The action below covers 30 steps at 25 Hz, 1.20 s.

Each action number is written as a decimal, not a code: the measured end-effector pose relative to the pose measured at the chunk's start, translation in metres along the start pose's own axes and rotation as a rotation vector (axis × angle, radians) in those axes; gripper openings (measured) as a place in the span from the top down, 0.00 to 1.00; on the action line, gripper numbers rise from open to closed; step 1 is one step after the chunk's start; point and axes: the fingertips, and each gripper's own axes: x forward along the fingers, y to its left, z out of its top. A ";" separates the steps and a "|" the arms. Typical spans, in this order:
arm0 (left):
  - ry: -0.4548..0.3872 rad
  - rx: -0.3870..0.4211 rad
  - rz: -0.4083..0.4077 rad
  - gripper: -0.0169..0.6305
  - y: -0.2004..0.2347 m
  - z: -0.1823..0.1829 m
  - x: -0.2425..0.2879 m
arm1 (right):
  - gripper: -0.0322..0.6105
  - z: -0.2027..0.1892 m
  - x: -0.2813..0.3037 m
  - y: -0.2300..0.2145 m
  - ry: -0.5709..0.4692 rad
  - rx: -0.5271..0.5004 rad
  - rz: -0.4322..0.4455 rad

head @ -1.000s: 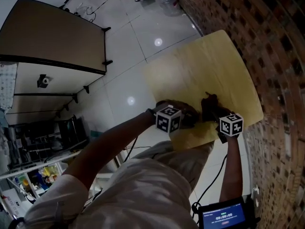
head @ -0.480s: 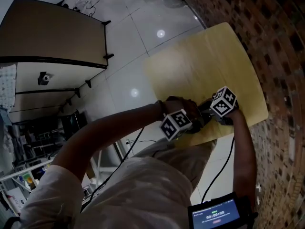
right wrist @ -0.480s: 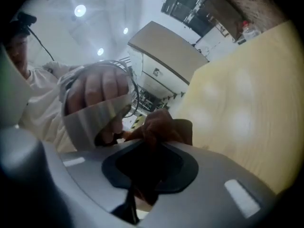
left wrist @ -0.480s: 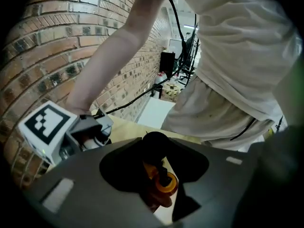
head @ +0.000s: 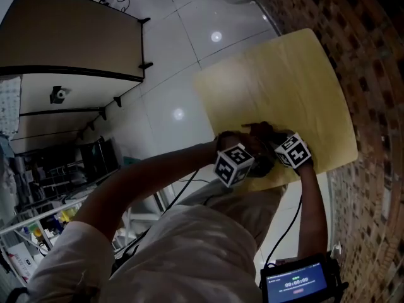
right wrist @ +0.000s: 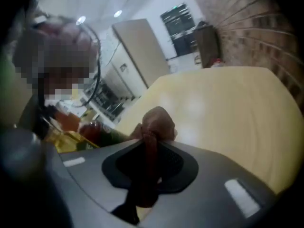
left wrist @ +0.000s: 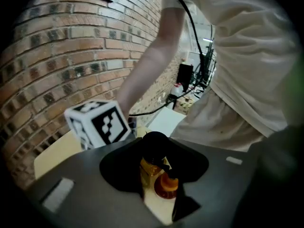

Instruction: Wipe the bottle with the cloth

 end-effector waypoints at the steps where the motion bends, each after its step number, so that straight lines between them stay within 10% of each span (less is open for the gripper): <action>1: -0.018 -0.057 0.040 0.70 0.005 -0.001 -0.003 | 0.85 0.003 -0.018 -0.009 -0.098 0.086 -0.054; 7: -0.145 -0.498 0.345 0.70 0.038 -0.021 -0.027 | 0.85 -0.034 -0.101 -0.017 -0.389 0.355 -0.310; 15: -0.242 -1.057 0.670 0.70 0.054 -0.053 -0.045 | 0.85 -0.053 -0.091 0.051 -0.458 0.208 -0.462; 22: -0.207 -1.190 0.717 0.70 0.067 -0.048 -0.038 | 0.85 -0.001 -0.085 0.100 -0.556 -0.042 -0.447; 30: -0.122 -1.255 0.707 0.70 0.064 -0.061 -0.035 | 0.85 -0.011 -0.056 0.058 -0.469 0.112 -0.493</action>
